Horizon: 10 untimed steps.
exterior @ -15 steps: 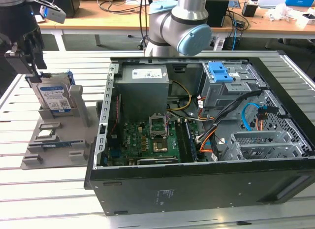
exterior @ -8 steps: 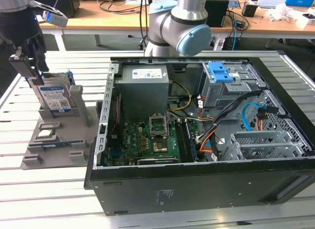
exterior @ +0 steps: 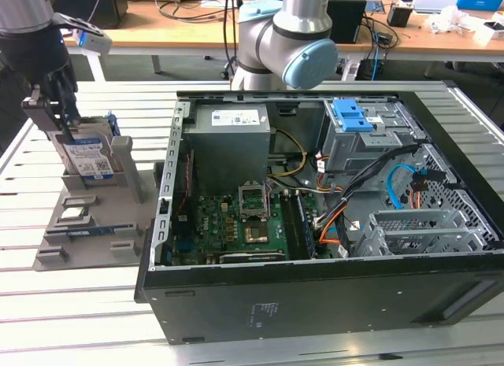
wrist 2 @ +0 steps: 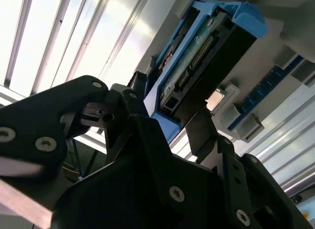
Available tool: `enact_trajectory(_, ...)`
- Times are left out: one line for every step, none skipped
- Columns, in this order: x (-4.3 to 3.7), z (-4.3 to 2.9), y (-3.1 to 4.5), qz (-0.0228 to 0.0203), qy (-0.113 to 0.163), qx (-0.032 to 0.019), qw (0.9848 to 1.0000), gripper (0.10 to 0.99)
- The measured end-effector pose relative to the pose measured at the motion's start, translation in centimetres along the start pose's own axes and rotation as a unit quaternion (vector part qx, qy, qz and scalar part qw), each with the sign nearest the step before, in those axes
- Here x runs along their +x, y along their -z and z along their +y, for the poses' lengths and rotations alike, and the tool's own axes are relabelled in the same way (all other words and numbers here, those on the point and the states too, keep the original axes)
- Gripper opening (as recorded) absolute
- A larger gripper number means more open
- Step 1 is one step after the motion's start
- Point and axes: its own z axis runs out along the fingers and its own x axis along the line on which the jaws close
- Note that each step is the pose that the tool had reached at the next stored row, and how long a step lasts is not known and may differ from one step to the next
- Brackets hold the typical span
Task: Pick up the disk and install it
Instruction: 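Pick up the disk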
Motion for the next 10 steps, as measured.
enact_trajectory(-0.05,-0.02,-0.14,0.0,0.0,0.0,1.0,0.6)
enact_trajectory(-0.12,-0.02,-0.23,0.0,0.001,0.0,1.0,0.6)
enact_trajectory(-0.21,-0.03,-0.35,0.0,0.001,0.0,1.0,0.6)
enact_trajectory(-0.27,-0.04,-0.46,0.0,0.001,0.0001,1.0,0.6)
enact_trajectory(-0.32,-0.05,-0.59,0.0001,0.001,0.0001,1.0,0.6)
enact_trajectory(-0.35,-0.06,-0.69,0.0001,0.001,0.0001,1.0,0.6)
enact_trajectory(-0.36,-0.07,-0.78,0.0002,0.001,0.0,1.0,0.6)
enact_trajectory(-0.36,-0.07,-0.89,0.0002,0.002,0.0,1.0,0.6)
enact_trajectory(-0.37,-0.07,-1.08,0.0003,0.002,0.0,1.0,0.6)
enact_trajectory(-0.37,-0.08,-1.19,0.0003,0.002,0.0,1.0,0.6)
